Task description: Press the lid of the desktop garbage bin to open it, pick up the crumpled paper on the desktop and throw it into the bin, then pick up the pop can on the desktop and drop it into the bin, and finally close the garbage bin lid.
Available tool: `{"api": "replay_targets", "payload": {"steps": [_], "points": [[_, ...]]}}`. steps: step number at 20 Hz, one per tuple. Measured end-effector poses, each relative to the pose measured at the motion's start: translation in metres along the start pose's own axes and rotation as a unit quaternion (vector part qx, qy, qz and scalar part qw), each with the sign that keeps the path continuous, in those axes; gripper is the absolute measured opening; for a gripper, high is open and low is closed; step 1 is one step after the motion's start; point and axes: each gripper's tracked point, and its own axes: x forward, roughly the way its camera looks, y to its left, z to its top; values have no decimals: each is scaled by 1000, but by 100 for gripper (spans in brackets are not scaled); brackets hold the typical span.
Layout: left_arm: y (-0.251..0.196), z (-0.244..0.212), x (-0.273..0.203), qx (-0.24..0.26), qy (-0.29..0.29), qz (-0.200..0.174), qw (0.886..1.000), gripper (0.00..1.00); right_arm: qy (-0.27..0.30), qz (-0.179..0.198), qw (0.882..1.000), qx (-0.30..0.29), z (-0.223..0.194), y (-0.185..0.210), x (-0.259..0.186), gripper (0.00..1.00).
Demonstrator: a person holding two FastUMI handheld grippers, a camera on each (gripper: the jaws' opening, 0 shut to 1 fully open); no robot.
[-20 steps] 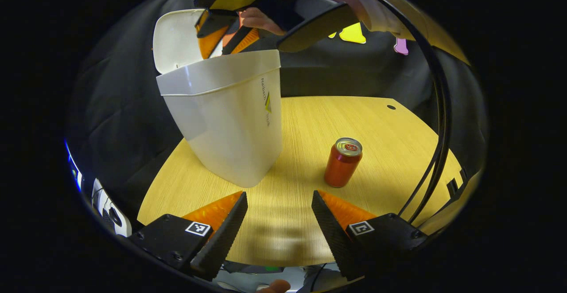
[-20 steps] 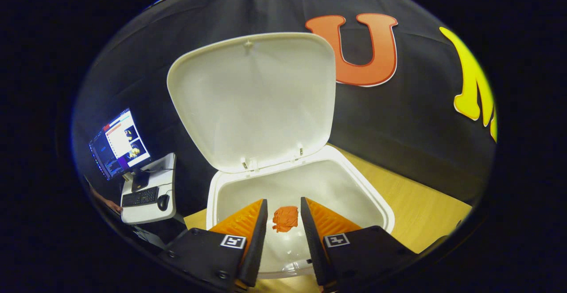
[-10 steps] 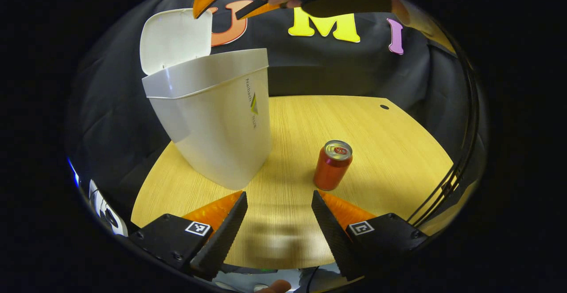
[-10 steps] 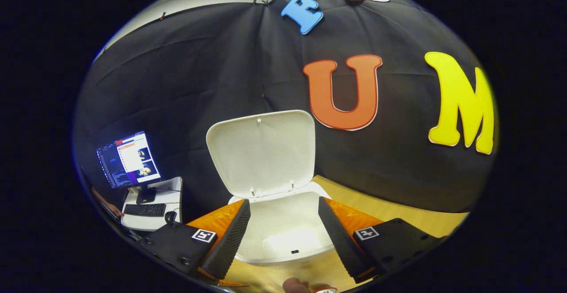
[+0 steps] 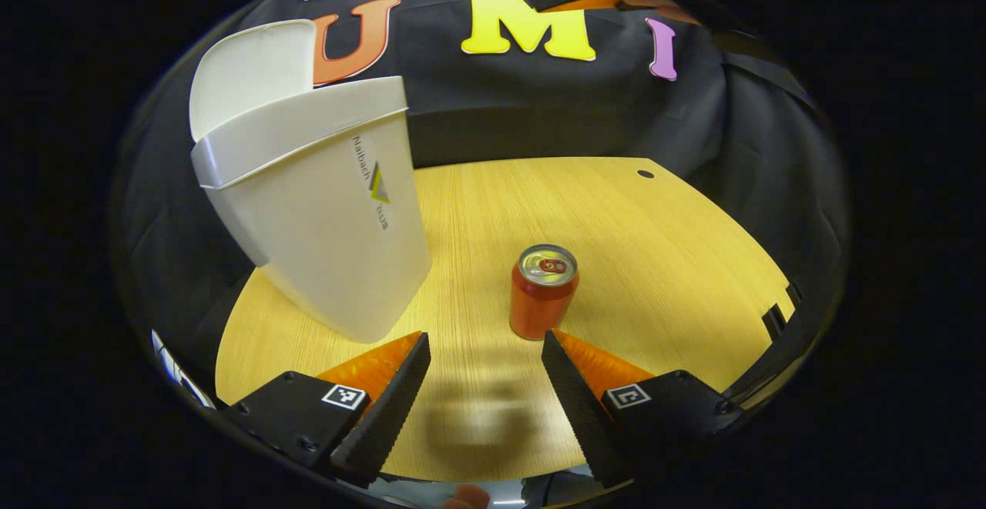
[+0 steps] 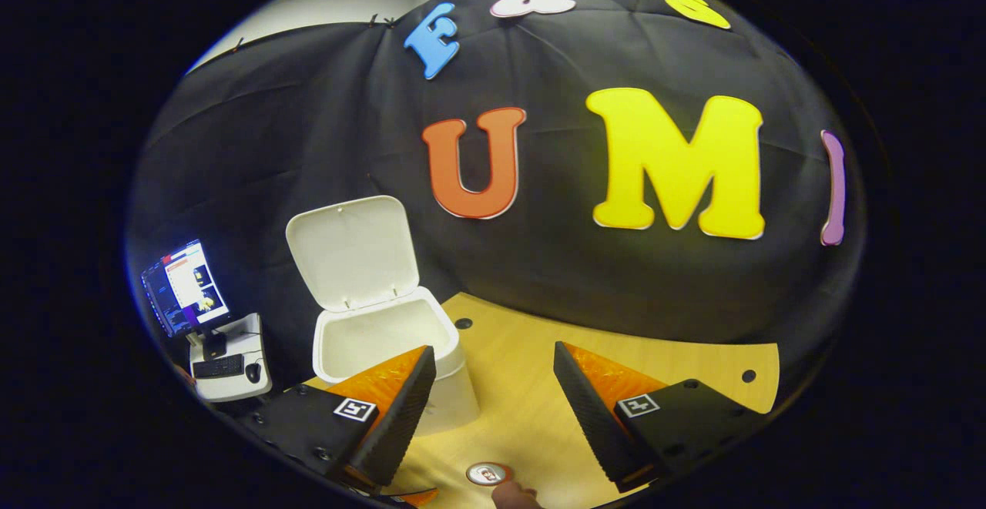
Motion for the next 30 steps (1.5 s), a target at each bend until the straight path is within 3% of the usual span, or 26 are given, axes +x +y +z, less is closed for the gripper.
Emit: {"api": "replay_targets", "payload": {"steps": [7,10,11,18,21,22,25,30], "points": [[-32,3,36,16,4,-14,1000,97,55,-123,991,1,-87,-112,-76,97],[-41,4,56,9,5,-21,1000,97,77,-145,986,12,-106,-133,-99,94],[-42,4,62,5,5,-21,1000,97,82,-154,985,9,-110,-141,-105,98],[-42,2,108,-12,17,-25,999,97,111,-171,979,18,-130,-159,-116,94],[-40,0,121,-18,23,-25,999,97,126,-169,977,23,-139,-160,-113,98],[-40,-2,122,-24,28,-21,999,97,129,-168,977,26,-142,-161,-110,94],[-39,-5,124,-33,31,-17,999,88,138,-169,975,37,-152,-162,-108,97],[-39,-10,102,-42,51,-5,998,86,151,-158,975,34,-171,-163,-102,98]]}}
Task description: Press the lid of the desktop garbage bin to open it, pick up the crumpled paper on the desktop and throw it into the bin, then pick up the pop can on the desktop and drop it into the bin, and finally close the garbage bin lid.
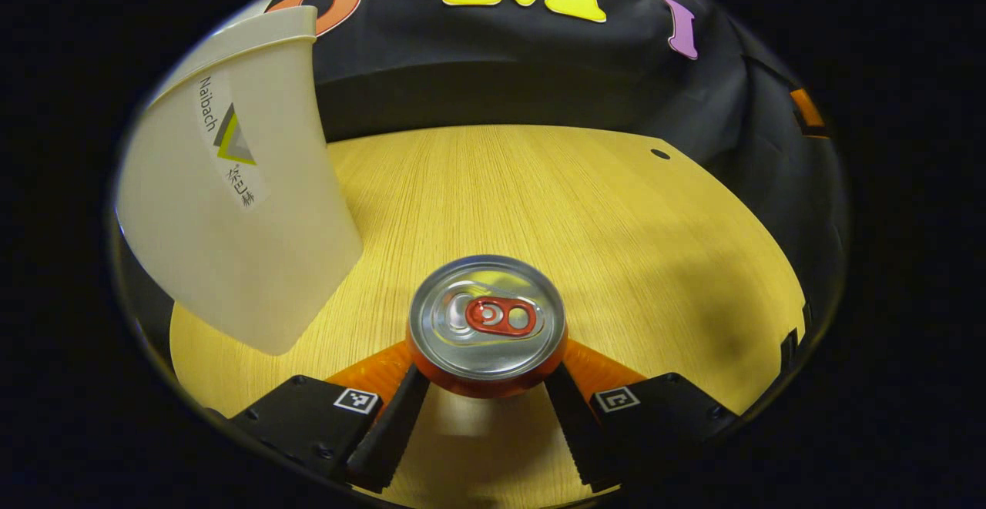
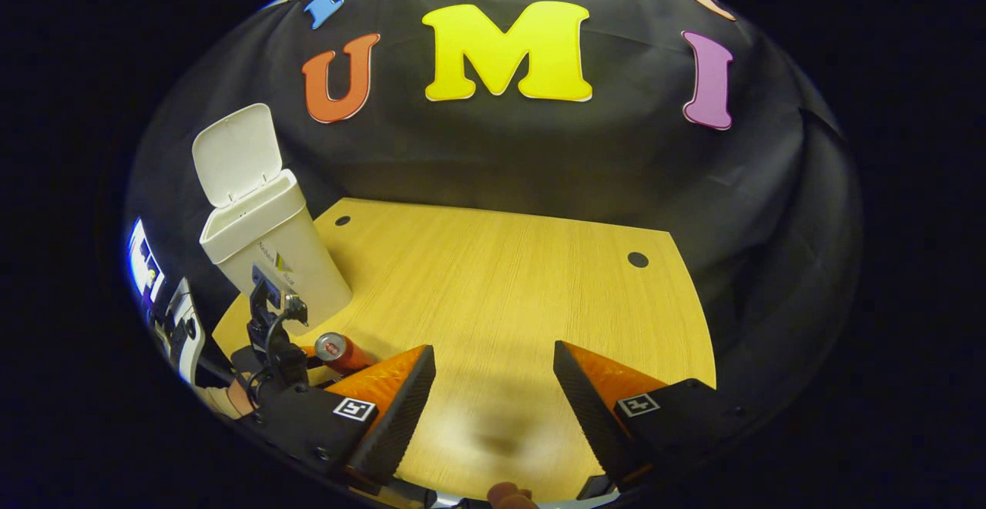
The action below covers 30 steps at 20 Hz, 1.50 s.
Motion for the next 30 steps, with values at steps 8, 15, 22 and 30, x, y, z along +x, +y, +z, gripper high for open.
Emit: {"api": "replay_targets", "payload": {"steps": [8,15,22,30], "points": [[-2,34,-87,-20,-6,-2,1000,86,4,18,1000,4,-16,-9,13,98],[28,108,-157,-70,-46,23,996,86,11,45,999,-7,-23,-5,31,98],[76,189,-232,-60,-122,65,989,86,21,58,998,13,-23,5,48,98],[184,237,-193,-107,-132,132,977,86,43,29,997,54,-35,-1,46,97]]}}
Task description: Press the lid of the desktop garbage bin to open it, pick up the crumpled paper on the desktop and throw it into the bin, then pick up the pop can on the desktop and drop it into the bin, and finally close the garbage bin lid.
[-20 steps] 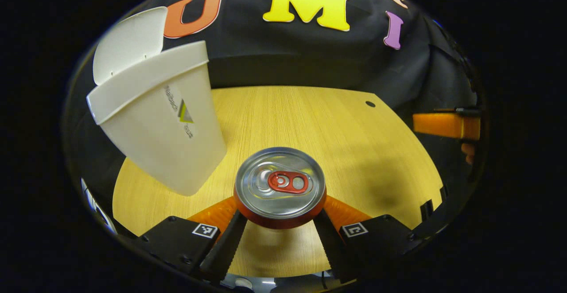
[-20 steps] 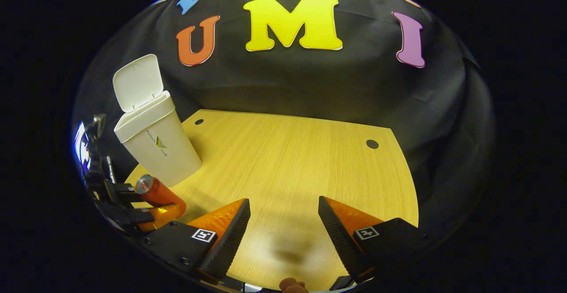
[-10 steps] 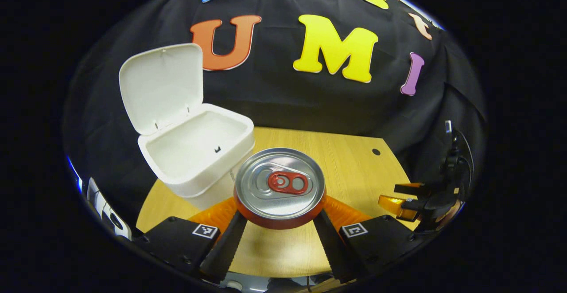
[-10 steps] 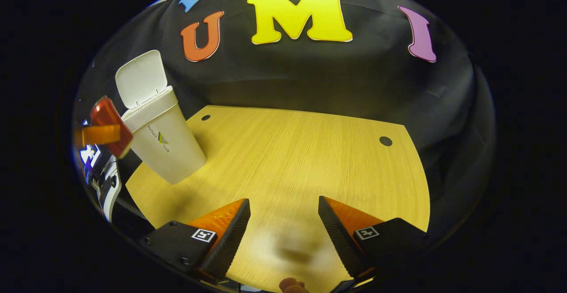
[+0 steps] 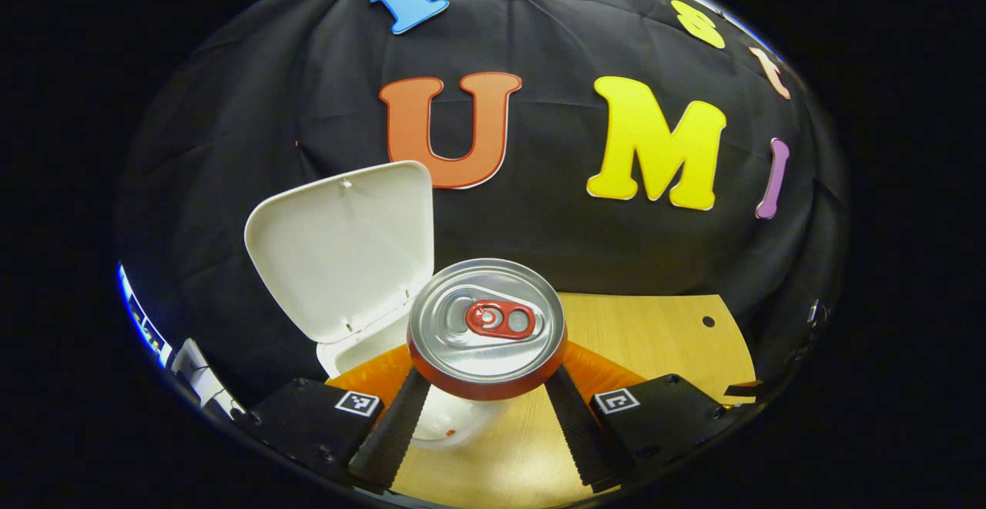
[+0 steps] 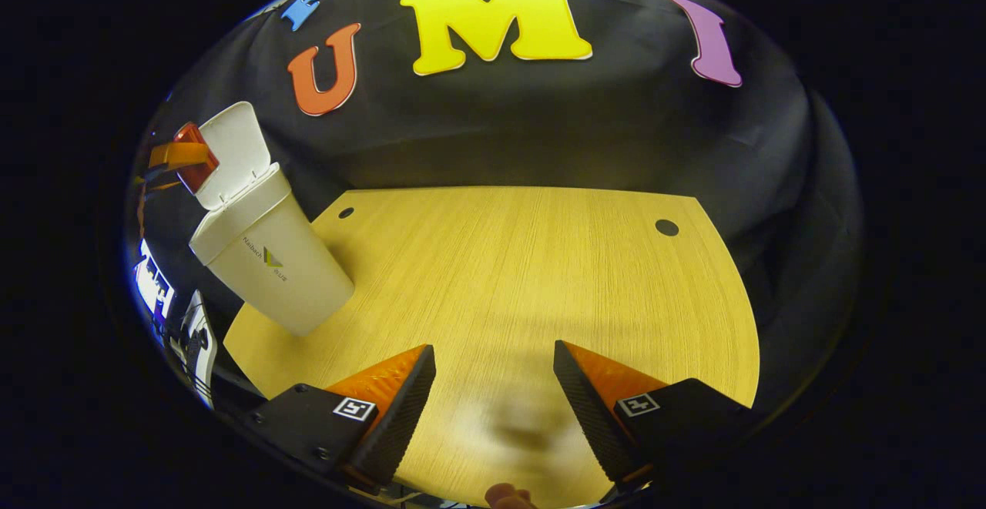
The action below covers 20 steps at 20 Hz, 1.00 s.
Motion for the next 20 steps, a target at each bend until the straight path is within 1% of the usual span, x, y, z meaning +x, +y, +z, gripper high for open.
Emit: {"api": "replay_targets", "payload": {"steps": [3,4,5,6,8,9,11,12,13,14,15,16,17,18,20], "points": [[17,-8,31,-10,11,18,1000,86,12,-9,1000,6,-16,0,-3,97],[20,-12,39,-14,16,22,1000,86,17,-11,1000,8,-22,2,-5,94],[23,-17,50,-21,25,23,999,86,24,-6,1000,12,-29,8,-7,98],[25,-24,57,-27,39,21,999,86,32,0,999,14,-36,15,-9,97],[31,-33,69,-27,49,24,998,86,40,-2,999,0,-46,22,-10,98],[31,-37,71,-26,53,27,998,86,42,-3,999,-10,-50,25,-11,94],[32,-41,73,-26,58,30,998,87,49,0,999,-19,-55,32,-13,94],[31,-43,72,-26,60,30,997,87,53,1,998,-23,-57,34,-13,97],[32,-45,74,-27,64,30,997,87,54,1,998,-28,-57,35,-13,97],[33,-47,73,-27,70,35,997,94,56,2,998,-32,-57,36,-14,97],[36,-50,72,-28,74,43,996,87,57,5,998,-36,-57,38,-15,94],[38,-51,71,-31,76,48,995,87,56,6,998,-41,-55,38,-16,97],[40,-51,70,-33,76,51,995,87,56,8,997,-45,-54,38,-17,94],[39,-50,69,-35,74,53,995,88,57,13,997,-48,-53,40,-18,98],[34,-49,65,-39,69,41,996,89,61,23,996,-53,-56,44,-18,97]]}}
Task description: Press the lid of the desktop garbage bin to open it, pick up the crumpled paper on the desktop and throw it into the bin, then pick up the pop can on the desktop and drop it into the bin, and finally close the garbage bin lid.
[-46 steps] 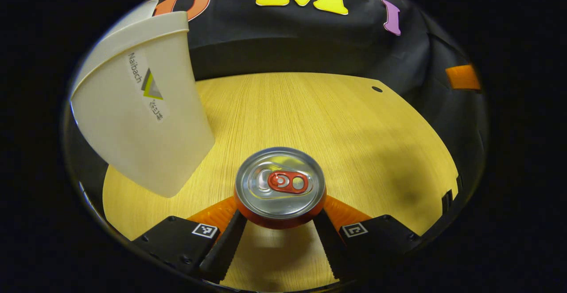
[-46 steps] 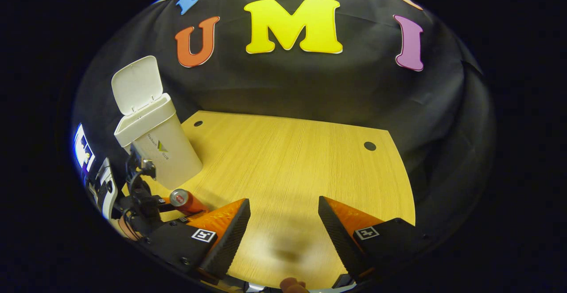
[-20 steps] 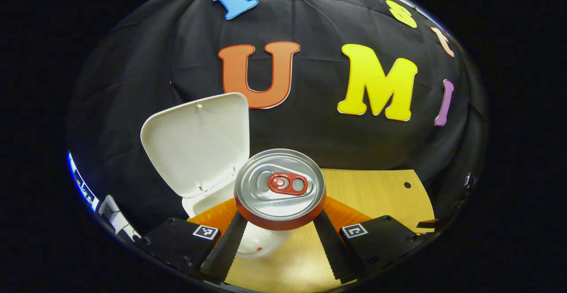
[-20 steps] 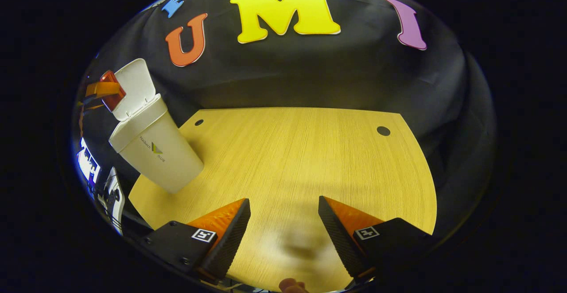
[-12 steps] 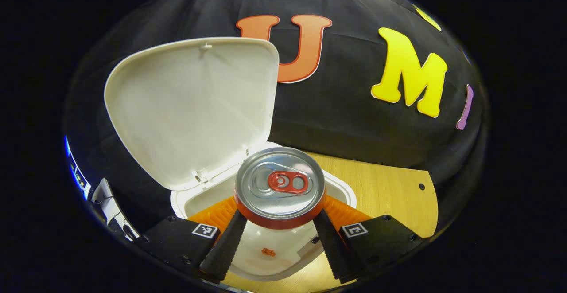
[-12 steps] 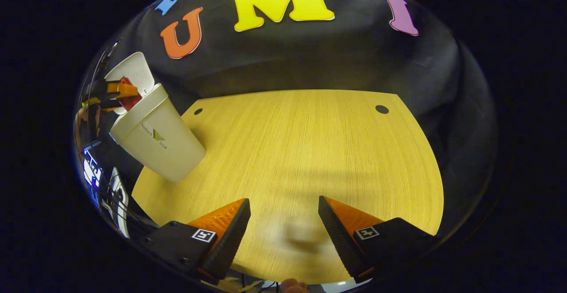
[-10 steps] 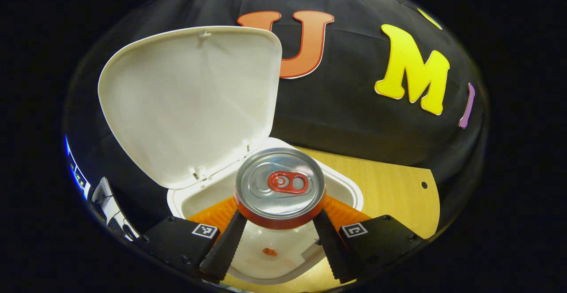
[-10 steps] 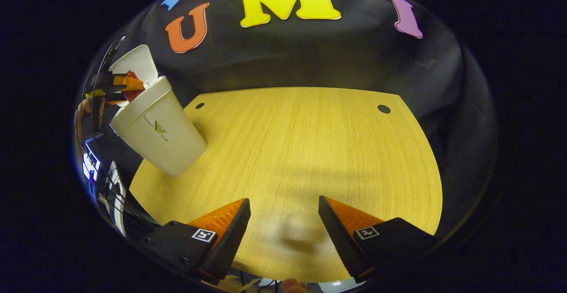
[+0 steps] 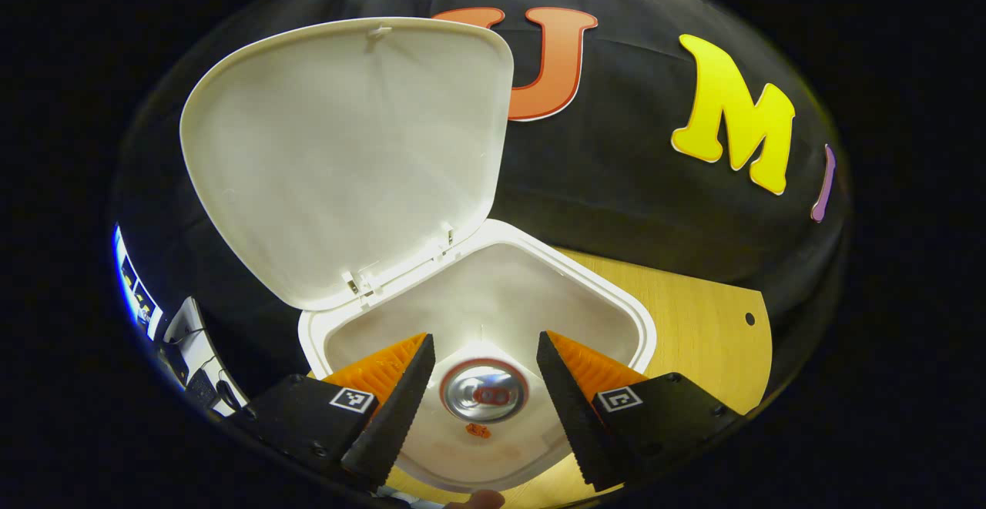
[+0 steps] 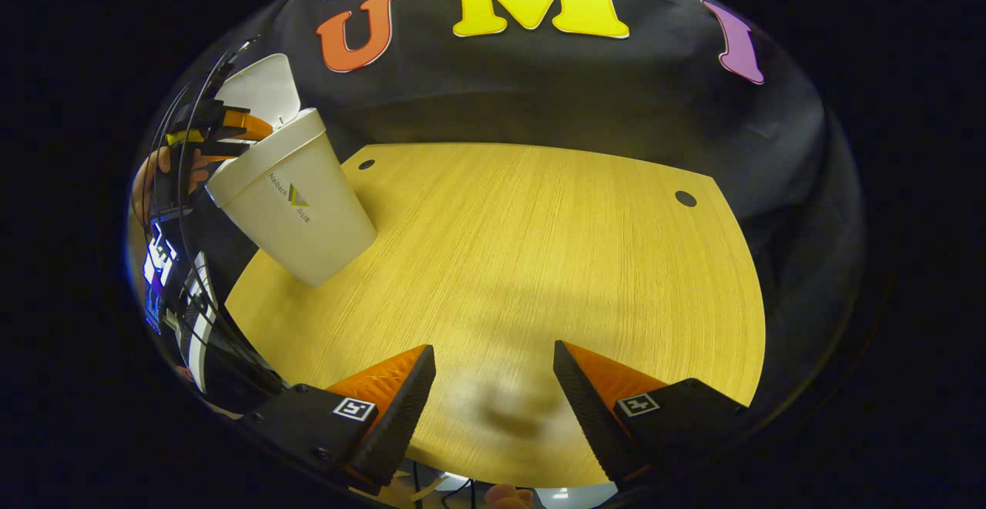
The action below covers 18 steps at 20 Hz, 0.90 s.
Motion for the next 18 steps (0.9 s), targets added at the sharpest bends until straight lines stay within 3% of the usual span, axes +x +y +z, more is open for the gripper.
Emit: {"api": "replay_targets", "payload": {"steps": [4,8,18], "points": [[-1,12,-17,16,-24,17,999,93,2,16,1000,-13,-3,8,-1,94],[-17,52,-42,44,-82,2,996,93,-3,23,999,-22,-5,8,-4,94],[-7,162,-80,24,-168,41,985,94,-10,19,1000,13,-2,-2,-15,98]]}}
